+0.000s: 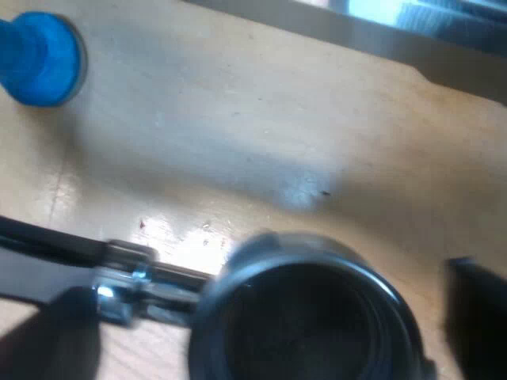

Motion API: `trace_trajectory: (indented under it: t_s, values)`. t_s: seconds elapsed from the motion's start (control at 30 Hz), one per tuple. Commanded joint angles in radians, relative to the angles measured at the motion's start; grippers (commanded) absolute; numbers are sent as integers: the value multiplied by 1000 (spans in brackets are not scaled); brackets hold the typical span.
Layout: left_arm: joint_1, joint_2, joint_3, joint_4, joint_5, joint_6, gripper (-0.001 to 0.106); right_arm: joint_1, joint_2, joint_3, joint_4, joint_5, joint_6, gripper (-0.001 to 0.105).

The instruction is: Put the handle in the coffee machine

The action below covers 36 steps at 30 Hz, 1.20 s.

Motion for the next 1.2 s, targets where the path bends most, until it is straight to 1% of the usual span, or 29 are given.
trace_trajectory:
  t_s: [0.03, 0.17, 0.23, 0.33, 0.43, 0.53, 0.77, 0.87, 0.93, 0.97, 1.03, 1.1, 1.17, 1.2]
  values:
    - [-3, -4, -2, -14, 50, 5, 0, 1, -14, -10, 3, -12, -24, 97]
    - [-3, -4, -2, -14, 67, -1, 0, 1, -14, -10, 3, -12, -31, 97]
    - [1, -4, -2, -21, 67, -32, 0, 1, -14, -10, 3, -12, -48, 97]
    - [18, -4, -7, -22, 89, -49, 0, 1, -22, -10, 3, -3, -48, 97]
    - [64, -4, -24, -22, 89, -58, 0, 1, -52, -10, 1, 59, -58, 97]
    - [108, -6, -39, -22, 89, -58, 0, 1, -86, -10, 1, 101, -70, 97]
    - [204, -6, -49, -16, 89, -58, 0, 6, -174, -10, 1, 110, -70, 97]
    - [258, -8, -53, -10, 96, -45, 0, 43, -203, -10, 1, 135, -70, 97]
    - [298, -23, -53, 6, 128, -23, 0, 93, -212, -10, 1, 192, -70, 97]
    - [310, -29, -53, 12, 146, -22, 0, 108, -212, -10, 1, 217, -70, 97]
    - [351, -53, -53, 29, 178, -22, 0, 170, -212, -10, -7, 300, -65, 97]
    - [385, -71, -53, 45, 183, -22, 0, 209, -212, -10, -18, 344, -52, 97]
    - [411, -82, -53, 66, 183, -20, 0, 239, -212, -10, -38, 384, -16, 97]
    - [428, -87, -53, 86, 183, -7, 0, 258, -212, -10, -55, 400, 1, 97]
